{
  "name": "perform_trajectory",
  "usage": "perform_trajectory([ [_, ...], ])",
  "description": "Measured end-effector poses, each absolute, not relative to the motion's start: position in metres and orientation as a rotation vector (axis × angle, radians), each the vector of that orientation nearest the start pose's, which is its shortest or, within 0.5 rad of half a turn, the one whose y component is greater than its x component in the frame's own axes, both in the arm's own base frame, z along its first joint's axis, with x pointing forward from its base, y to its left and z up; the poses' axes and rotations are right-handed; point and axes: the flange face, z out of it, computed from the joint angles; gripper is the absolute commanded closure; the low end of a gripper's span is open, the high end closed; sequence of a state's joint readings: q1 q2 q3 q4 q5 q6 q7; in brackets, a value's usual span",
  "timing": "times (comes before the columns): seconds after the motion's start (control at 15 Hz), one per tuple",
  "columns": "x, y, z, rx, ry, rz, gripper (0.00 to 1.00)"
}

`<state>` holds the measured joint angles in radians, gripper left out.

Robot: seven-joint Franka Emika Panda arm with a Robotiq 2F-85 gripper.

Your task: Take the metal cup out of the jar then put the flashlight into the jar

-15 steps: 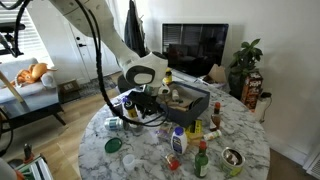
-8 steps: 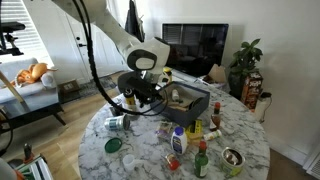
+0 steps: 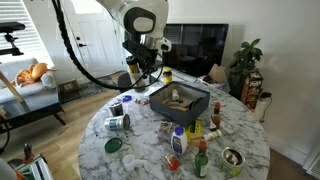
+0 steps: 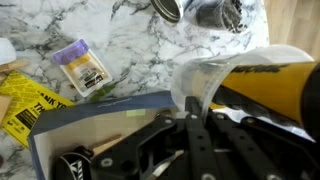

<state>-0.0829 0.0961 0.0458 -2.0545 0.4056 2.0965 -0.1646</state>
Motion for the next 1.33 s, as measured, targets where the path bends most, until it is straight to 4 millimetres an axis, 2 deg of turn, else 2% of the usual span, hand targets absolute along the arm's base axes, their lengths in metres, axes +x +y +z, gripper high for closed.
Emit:
perform_trajectory([
  [0.2,0.583,-0.01,0.389,-2.789,0.357,0.028,0.99],
  [0.53,0.621,-0.032,0.346,-2.759,0.651,-0.007,0.99],
  [0.93,0.652,-0.038,0.323,-2.738,0.751,-0.027,0.99],
  [1.33,0.668,-0.041,0.277,-2.741,0.793,0.021,0.99],
])
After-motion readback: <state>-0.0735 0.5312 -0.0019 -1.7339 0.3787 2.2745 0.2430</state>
